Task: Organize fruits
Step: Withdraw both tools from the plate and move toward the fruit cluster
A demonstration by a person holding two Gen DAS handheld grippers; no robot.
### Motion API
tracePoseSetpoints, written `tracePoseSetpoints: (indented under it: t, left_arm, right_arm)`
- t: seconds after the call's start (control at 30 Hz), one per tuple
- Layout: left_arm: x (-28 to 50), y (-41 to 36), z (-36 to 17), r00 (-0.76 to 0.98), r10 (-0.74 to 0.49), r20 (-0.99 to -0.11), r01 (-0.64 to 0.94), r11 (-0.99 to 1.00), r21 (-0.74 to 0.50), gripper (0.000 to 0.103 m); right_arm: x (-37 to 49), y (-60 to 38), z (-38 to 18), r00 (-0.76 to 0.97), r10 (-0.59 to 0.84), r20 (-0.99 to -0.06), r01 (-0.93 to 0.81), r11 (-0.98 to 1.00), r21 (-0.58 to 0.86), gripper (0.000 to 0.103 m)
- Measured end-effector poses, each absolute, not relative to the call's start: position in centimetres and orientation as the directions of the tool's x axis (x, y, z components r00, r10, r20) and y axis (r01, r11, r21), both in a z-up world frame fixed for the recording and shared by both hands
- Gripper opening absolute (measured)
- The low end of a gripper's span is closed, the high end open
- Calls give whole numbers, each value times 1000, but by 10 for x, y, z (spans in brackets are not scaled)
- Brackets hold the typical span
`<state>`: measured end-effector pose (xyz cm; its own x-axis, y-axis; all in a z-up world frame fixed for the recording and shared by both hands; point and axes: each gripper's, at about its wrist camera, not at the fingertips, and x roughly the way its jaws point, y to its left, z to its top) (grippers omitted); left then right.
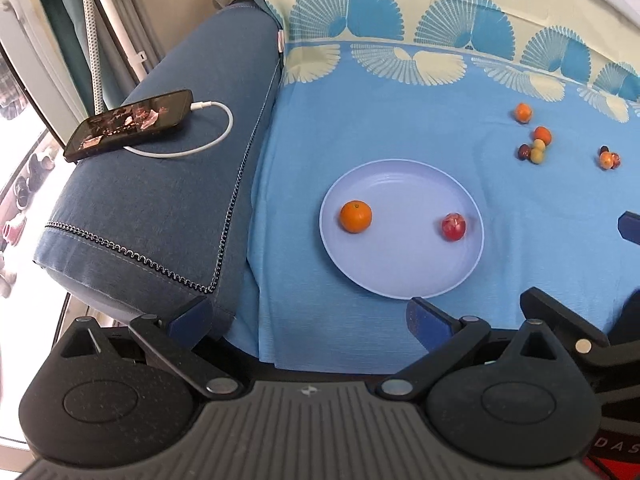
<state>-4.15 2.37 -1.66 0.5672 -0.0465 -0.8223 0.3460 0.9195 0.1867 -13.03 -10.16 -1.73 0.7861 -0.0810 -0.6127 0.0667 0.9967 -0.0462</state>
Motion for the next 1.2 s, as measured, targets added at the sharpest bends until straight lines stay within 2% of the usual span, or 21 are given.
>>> tracePoseSetpoints:
  t: [0.8, 1.2]
  left_arm:
    - [-40, 24, -21, 556, -56, -829, 368, 911, 185, 103]
    - [-38, 7, -25, 544, -42, -838, 400, 891, 214, 103]
  right_arm:
    - [-132, -100, -22, 775, -98, -625, 85, 995, -50, 102]
    - [-131, -120, -32, 771, -111, -627, 151, 989, 10, 102]
